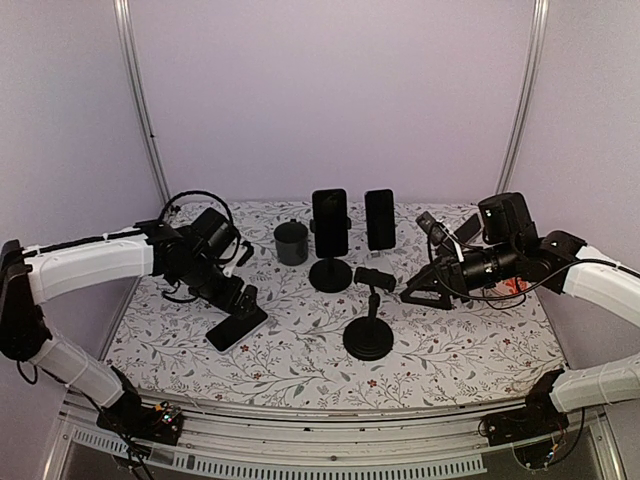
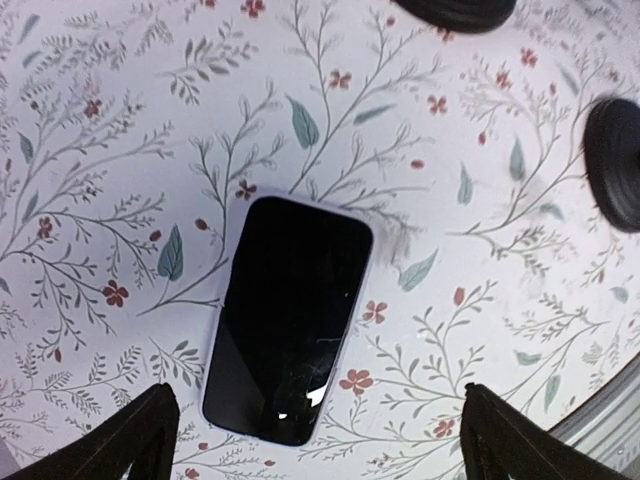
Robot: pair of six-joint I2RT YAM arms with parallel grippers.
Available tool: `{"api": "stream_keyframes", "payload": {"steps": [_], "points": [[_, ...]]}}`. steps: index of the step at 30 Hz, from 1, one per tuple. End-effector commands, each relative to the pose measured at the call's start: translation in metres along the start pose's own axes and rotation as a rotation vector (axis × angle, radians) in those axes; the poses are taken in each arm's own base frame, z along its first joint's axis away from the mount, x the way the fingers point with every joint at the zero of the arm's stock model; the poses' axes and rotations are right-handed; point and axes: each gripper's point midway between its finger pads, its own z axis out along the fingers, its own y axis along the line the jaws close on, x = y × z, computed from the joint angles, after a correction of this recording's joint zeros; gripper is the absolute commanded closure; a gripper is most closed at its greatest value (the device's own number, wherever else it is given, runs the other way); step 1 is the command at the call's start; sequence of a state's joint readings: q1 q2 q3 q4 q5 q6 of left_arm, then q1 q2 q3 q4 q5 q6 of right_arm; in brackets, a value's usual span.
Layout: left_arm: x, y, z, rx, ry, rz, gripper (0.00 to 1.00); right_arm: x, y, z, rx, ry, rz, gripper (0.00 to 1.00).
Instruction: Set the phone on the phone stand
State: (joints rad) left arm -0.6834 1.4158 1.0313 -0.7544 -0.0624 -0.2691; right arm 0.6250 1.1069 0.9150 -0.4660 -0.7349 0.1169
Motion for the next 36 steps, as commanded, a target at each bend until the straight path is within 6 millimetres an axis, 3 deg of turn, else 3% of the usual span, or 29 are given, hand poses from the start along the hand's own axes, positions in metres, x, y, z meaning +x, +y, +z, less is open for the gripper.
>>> {"api": "stream_keyframes", "payload": {"steps": [1,9,19,29,32,36], "points": [[0.031,0.000,0.019,0.079,0.199,0.051,0.01,-0.006,0.001,0.000,-0.005,-0.002,-0.020,0.20],[0.031,0.017,0.054,0.033,0.365,0.143,0.01,-0.006,0.003,-0.001,-0.020,0.001,-0.017,0.20],[0.054,0.022,0.077,0.096,0.400,0.294,0.01,-0.004,0.005,-0.004,-0.014,0.000,0.000,0.20],[0.076,0.032,0.095,0.056,0.445,0.299,0.01,-0.004,0.003,-0.001,-0.020,0.016,-0.004,0.20],[0.074,0.029,0.096,0.068,0.436,0.289,0.06,-0.003,0.003,0.000,-0.020,0.019,-0.006,0.20],[0.077,0.027,0.099,0.069,0.448,0.268,0.20,-0.004,0.002,0.001,-0.021,0.020,-0.005,0.20]]}}
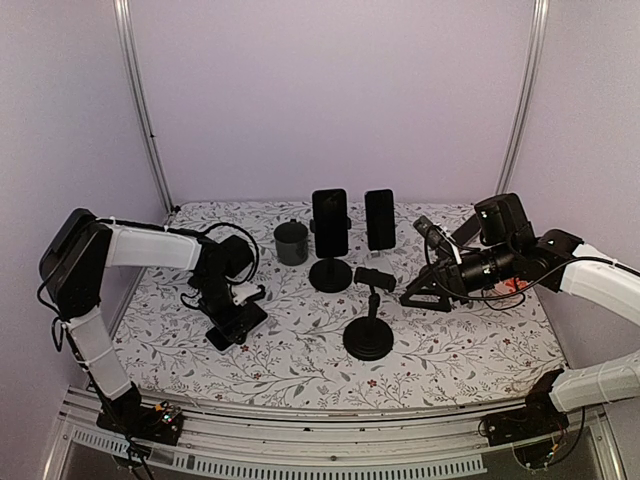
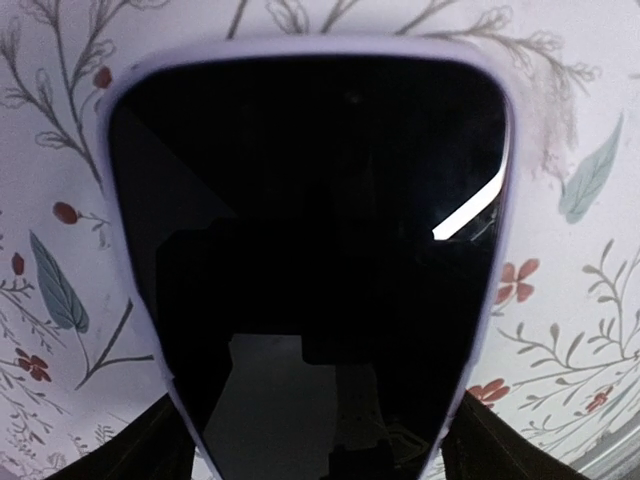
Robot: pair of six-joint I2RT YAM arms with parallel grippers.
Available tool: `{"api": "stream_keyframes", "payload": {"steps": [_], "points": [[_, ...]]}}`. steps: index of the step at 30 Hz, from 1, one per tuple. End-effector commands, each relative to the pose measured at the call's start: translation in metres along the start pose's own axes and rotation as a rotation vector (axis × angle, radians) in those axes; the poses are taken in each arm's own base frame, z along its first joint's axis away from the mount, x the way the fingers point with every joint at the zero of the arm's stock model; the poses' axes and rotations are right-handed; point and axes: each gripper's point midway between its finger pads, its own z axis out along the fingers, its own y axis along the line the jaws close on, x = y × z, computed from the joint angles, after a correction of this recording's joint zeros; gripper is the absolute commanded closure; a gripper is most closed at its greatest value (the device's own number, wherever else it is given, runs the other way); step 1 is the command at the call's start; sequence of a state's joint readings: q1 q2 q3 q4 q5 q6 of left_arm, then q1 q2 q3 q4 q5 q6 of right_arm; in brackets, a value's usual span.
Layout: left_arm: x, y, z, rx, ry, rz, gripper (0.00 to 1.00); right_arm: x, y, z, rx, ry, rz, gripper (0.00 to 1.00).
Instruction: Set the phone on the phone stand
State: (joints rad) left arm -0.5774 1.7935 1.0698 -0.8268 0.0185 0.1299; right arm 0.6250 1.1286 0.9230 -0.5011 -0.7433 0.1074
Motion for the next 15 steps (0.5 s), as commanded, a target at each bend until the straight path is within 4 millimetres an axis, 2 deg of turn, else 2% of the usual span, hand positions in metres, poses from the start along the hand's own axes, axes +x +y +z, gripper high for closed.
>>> {"api": "stream_keyframes", "payload": {"steps": [1,4,7,10,15], "points": [[0.007,-0.004,0.017,0.031,0.037,-0.032,0.23,-0.012,0.005,-0.003,-0.016,-0.019,-0.030,0.20],[0.005,-0.014,0.016,0.045,0.057,-0.044,0.39,-0.016,0.006,-0.004,-0.013,-0.024,-0.031,0.20],[-0.004,-0.025,0.001,0.068,0.017,-0.068,0.56,-0.023,0.009,-0.007,-0.010,-0.031,-0.033,0.20],[-0.015,-0.035,-0.031,0.091,-0.088,-0.118,0.76,-0.035,0.015,-0.013,-0.007,-0.052,-0.041,0.20],[-0.027,-0.048,-0.091,0.093,-0.273,-0.186,0.89,-0.056,0.022,-0.021,0.009,-0.089,-0.043,0.20]]}}
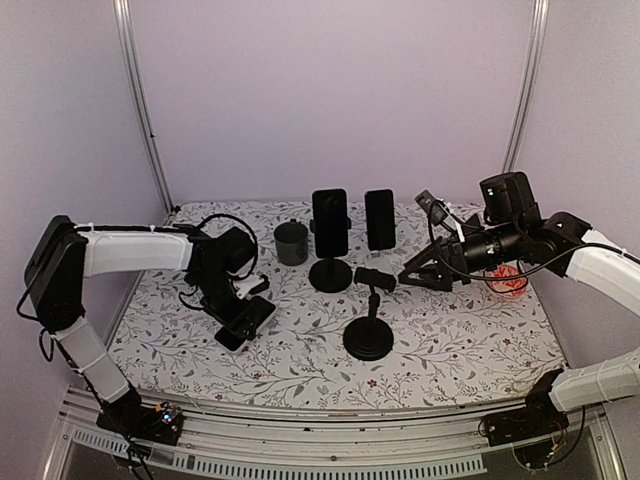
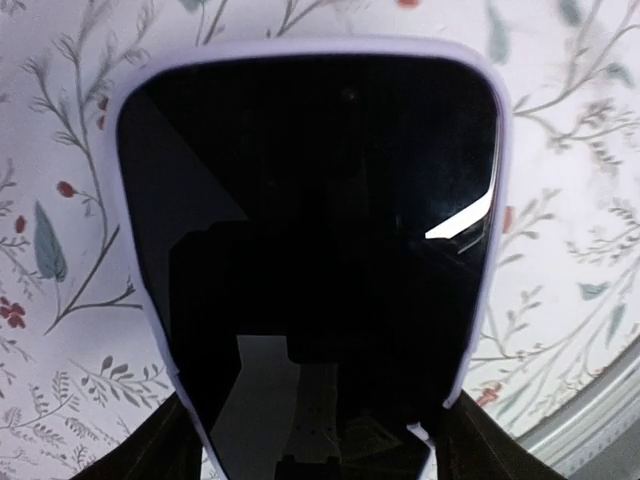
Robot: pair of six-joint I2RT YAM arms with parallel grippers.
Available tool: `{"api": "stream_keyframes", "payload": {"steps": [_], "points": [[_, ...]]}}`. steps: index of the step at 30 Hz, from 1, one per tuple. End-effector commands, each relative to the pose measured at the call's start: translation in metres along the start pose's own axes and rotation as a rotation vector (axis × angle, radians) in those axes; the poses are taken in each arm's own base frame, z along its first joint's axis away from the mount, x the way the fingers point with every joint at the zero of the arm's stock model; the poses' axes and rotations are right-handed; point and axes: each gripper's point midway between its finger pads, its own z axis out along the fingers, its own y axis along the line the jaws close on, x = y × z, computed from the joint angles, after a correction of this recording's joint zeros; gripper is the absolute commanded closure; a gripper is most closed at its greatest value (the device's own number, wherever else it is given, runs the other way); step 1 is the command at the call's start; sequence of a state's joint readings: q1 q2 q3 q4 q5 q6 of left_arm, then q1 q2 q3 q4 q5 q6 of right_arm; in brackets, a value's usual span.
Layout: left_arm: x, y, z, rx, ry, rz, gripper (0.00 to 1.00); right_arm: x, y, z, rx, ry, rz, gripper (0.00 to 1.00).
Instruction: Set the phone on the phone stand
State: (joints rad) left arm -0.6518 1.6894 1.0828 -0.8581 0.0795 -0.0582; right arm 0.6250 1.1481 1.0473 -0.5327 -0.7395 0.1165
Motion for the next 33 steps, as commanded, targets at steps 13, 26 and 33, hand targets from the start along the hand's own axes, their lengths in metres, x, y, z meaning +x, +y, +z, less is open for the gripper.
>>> {"api": "stream_keyframes", "payload": {"steps": [13,26,33], "points": [[-0.097,-0.109,-0.259,0.178,-0.968,-0.042,0.92,-0.090,0.018,0.003,0.019,-0.153,0.006,0.22],[-0.165,-0.173,-0.294,0.197,-1.079,0.040,0.95,-0.151,0.059,0.020,-0.071,-0.301,0.033,0.22],[-0.165,-0.182,-0.287,0.146,-1.070,0.009,0.94,-0.156,0.033,0.028,0.038,-0.344,0.129,0.33]]}}
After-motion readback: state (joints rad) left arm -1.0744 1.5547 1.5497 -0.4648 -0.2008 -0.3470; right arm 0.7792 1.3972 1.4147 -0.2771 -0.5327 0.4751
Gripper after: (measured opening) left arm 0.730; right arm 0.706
